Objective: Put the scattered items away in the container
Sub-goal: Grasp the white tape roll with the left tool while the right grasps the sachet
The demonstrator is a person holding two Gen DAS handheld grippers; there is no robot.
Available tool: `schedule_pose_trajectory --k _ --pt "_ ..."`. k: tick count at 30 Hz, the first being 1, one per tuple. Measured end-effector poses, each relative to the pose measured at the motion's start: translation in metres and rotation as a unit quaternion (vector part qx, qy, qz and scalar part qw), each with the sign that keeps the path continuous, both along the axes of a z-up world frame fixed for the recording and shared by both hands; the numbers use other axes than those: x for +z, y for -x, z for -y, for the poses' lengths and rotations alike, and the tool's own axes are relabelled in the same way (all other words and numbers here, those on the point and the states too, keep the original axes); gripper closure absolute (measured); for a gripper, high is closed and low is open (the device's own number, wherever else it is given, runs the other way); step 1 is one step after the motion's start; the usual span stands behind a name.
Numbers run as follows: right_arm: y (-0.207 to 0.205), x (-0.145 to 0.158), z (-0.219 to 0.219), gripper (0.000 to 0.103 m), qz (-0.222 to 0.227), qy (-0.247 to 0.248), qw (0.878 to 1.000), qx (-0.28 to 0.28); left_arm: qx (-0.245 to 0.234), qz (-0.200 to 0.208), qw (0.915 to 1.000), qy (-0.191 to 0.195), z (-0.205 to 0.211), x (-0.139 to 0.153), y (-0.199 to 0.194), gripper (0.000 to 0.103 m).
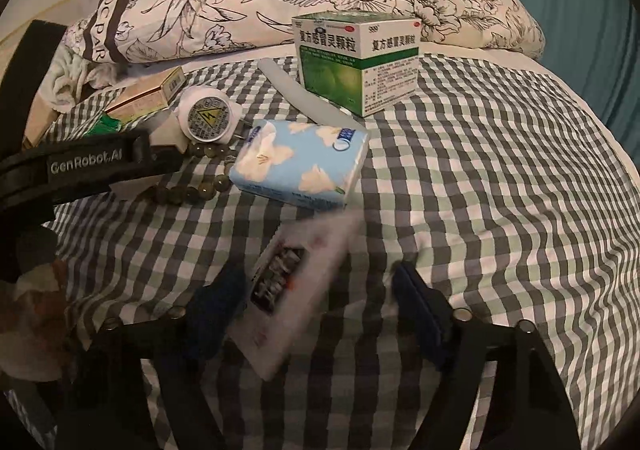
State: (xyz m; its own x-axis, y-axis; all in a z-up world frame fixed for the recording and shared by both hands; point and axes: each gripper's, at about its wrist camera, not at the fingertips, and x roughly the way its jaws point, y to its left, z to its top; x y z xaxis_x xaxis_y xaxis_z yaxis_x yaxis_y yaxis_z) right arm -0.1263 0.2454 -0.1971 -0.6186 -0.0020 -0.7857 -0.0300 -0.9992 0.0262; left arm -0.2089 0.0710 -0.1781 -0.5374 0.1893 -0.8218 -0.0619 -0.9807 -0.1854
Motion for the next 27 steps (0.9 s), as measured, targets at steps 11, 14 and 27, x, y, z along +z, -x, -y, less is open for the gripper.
schedule_pose_trajectory --k 11,14,27 --pt "-0.02 0.015 -0.016 0.099 -0.011 0.052 0.998 0.024 -0.009 -0.022 0.9994 0.023 0.002 0.019 -0.024 0.022" --pt "-0.03 0.024 -0.023 0.099 -0.014 0.068 0.997 0.028 0.0 -0.033 0.9992 0.023 0.006 0.031 -0.035 0.022" --pt "-0.065 0.074 -0.035 0.099 -0.04 0.077 0.995 0.043 0.019 -0.066 0.9974 0.024 0.015 0.09 -0.105 0.022"
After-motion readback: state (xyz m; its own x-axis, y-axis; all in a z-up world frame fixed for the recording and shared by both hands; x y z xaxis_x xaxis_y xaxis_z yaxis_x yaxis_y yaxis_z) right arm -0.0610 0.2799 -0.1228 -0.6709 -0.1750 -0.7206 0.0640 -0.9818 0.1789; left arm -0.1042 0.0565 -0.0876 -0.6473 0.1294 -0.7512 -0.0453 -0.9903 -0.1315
